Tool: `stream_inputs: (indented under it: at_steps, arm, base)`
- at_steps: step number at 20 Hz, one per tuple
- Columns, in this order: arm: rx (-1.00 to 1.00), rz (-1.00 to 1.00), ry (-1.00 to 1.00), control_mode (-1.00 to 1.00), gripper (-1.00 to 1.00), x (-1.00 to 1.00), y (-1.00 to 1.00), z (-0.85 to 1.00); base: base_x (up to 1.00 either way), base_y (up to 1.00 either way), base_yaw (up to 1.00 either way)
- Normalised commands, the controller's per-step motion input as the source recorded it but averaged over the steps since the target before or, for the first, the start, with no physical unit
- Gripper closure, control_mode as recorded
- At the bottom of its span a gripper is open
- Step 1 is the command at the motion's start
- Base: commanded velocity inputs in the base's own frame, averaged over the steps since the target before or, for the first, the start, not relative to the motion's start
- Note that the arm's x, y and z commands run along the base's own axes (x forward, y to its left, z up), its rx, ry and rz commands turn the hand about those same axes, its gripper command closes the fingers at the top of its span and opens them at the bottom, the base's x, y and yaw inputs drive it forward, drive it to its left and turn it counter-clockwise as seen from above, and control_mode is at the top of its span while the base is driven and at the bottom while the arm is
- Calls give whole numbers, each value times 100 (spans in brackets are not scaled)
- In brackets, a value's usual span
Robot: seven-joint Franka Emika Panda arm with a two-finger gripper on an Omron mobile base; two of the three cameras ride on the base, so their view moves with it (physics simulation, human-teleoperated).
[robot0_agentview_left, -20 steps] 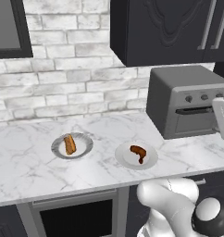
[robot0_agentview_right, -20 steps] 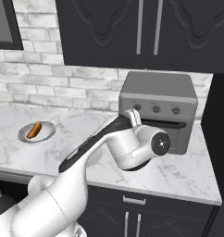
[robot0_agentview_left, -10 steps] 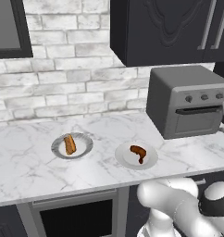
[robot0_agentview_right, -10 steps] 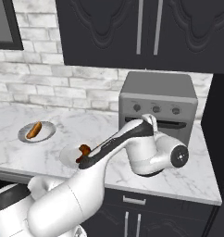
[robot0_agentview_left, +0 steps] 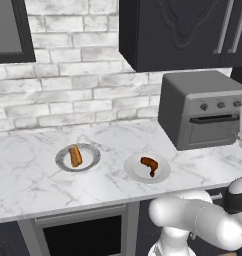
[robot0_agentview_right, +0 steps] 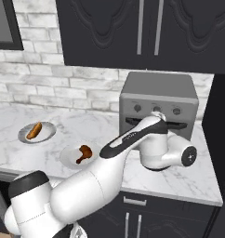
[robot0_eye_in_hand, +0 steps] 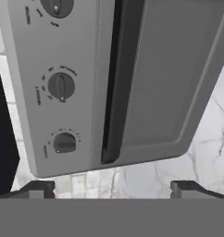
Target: Open the toaster oven door. Place the hotdog bun on the top rack in the toaster oven and place the chicken drumstick on the bottom rack.
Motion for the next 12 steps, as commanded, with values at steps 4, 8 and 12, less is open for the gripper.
stream_inputs:
  at_steps: [4, 8, 12]
  arm:
    - [6, 0, -14, -100, -100, 36, 0, -27]
    - [1, 0, -12, -100, -100, 49, 0, -9]
    - [1, 0, -11, -100, -100, 51, 0, 0]
  base:
    - [0, 0, 0]
    - [0, 0, 0]
    - [0, 0, 0]
